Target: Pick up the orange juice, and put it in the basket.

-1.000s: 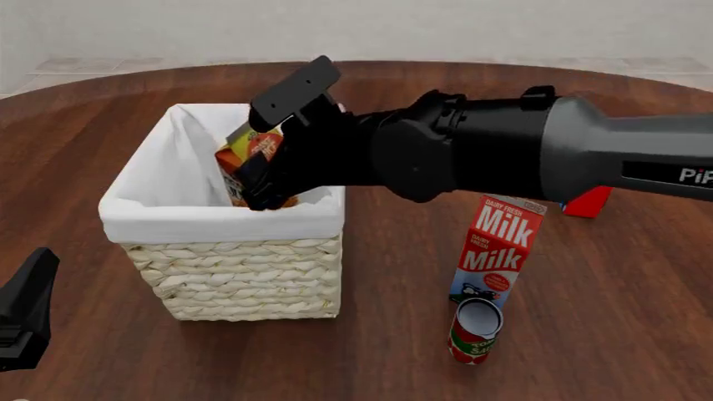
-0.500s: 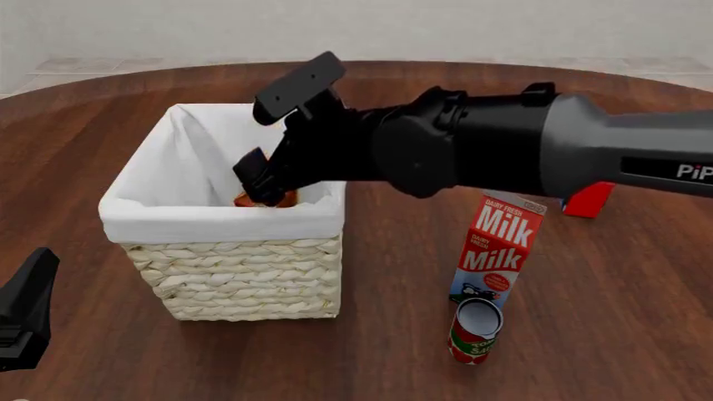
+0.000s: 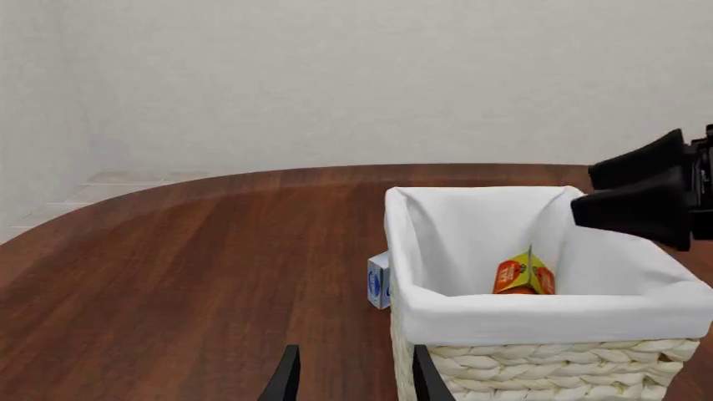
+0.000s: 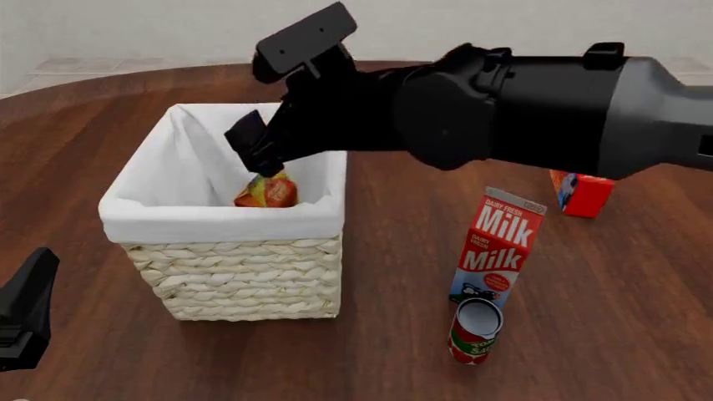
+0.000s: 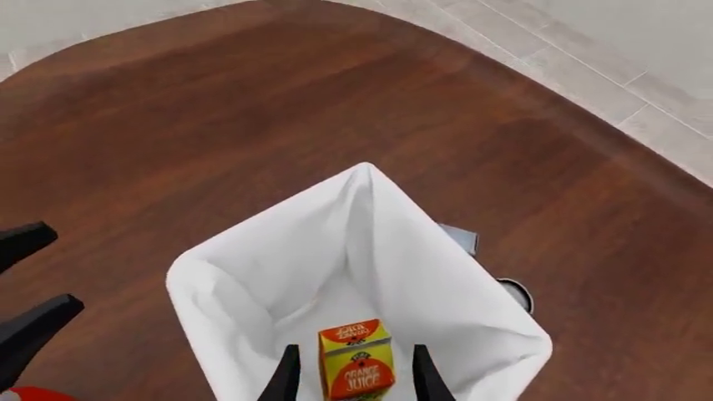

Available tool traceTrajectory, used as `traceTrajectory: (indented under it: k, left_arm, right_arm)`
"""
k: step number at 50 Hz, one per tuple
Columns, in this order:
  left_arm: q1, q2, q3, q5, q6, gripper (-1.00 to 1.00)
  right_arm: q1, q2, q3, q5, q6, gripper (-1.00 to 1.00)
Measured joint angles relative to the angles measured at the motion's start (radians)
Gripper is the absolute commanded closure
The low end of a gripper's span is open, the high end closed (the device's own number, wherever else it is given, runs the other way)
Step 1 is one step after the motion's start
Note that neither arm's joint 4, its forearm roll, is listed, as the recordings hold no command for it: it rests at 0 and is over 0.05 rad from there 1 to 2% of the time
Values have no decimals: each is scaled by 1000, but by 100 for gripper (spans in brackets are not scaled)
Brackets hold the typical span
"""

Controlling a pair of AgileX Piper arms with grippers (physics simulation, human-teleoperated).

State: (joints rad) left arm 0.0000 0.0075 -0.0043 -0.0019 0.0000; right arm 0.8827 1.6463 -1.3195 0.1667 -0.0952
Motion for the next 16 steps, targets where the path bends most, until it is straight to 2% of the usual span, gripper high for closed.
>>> traceTrajectory:
  k: [16]
  left_arm:
    - [0,0,0,0,0,-100]
  right_arm:
    - [16,-85,-48,56,-13,-100]
